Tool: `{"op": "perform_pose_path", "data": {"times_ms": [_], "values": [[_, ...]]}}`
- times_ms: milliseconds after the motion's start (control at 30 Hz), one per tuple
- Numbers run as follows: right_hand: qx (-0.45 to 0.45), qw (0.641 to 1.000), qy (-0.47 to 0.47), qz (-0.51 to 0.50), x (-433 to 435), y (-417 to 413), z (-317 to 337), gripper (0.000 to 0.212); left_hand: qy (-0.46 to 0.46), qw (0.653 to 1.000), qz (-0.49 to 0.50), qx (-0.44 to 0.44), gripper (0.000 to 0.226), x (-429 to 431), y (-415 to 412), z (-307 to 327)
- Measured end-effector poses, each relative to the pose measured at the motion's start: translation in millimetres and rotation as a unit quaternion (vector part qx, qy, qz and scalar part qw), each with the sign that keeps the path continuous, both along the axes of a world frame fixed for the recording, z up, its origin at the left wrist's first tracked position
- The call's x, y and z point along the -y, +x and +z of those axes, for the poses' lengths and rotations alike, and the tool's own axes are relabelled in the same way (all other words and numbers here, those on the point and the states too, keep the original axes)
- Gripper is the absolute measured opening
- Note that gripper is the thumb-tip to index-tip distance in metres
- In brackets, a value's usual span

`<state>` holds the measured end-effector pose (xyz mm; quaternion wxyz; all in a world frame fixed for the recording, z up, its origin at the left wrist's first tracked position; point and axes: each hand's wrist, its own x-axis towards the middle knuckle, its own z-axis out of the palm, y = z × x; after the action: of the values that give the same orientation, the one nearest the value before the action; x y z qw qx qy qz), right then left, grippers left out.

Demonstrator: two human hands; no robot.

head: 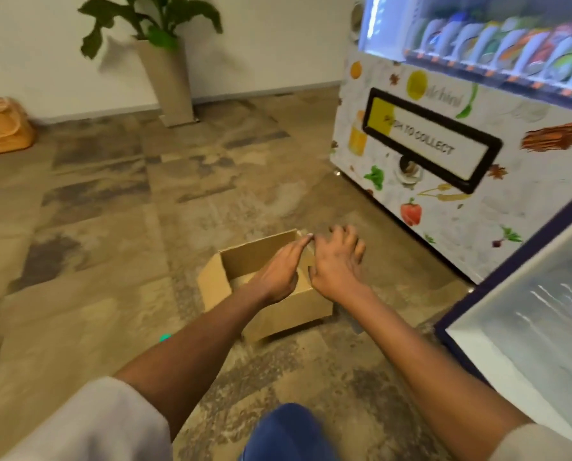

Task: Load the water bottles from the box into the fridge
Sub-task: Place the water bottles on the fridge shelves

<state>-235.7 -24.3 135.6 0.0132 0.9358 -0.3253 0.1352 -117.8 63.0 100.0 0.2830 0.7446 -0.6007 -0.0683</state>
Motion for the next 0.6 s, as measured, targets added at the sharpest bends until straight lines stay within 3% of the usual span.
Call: {"op": "perform_pose_path", "data": {"times_ms": [367, 533, 600], "values": [[-0.11, 0.973, 0.115, 0.168, -96, 127, -97, 0.059, 0.137, 0.975, 0.167, -0.047, 0.085, -129, 100, -110], [-0.151, 0.948, 0.129, 0.249, -136, 165, -134, 0.056, 0.269, 0.922, 0.276, 0.027, 0.086, -180, 120, -138], [-0.171, 0.934, 0.139, 0.281, -152, 178, -147, 0.057, 0.307, 0.901, 0.306, 0.015, 0.084, -197, 126, -151]]}}
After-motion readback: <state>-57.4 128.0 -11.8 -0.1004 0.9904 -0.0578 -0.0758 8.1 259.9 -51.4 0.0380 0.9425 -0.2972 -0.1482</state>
